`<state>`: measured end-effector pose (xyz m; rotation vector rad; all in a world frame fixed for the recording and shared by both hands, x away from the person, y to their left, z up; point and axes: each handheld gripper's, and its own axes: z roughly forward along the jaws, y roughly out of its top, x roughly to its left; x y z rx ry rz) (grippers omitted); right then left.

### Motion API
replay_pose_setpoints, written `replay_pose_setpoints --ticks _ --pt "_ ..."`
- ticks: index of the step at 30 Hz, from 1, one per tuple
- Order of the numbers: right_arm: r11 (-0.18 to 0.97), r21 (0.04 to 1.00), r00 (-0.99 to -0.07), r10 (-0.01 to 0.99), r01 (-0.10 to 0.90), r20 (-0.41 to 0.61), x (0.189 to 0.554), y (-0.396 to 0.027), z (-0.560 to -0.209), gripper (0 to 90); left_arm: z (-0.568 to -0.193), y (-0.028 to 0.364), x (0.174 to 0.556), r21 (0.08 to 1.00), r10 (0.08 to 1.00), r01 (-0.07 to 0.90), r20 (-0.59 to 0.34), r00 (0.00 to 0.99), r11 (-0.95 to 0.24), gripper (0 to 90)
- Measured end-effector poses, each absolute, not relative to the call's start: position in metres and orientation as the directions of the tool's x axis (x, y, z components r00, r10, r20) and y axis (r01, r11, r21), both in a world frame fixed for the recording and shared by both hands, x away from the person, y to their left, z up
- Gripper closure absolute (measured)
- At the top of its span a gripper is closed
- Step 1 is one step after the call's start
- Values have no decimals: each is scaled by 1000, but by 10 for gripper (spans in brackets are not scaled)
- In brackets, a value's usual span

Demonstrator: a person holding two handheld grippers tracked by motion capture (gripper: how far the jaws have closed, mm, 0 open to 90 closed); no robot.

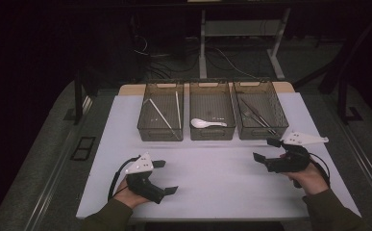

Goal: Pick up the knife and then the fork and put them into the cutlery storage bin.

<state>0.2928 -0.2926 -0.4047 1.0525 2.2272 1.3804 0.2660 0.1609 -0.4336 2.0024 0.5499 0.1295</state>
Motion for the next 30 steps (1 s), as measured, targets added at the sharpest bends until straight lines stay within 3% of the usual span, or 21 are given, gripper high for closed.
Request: replay_pose_setpoints --ticks 21,30 --pt "285 856 -689 716 431 109 258 -291 -434 179 -434 161 266 865 435 330 -148 888 -378 0" --pt "295 848 -673 734 440 94 254 -296 -441 136 -434 161 266 865 434 329 -147 889 -380 0"
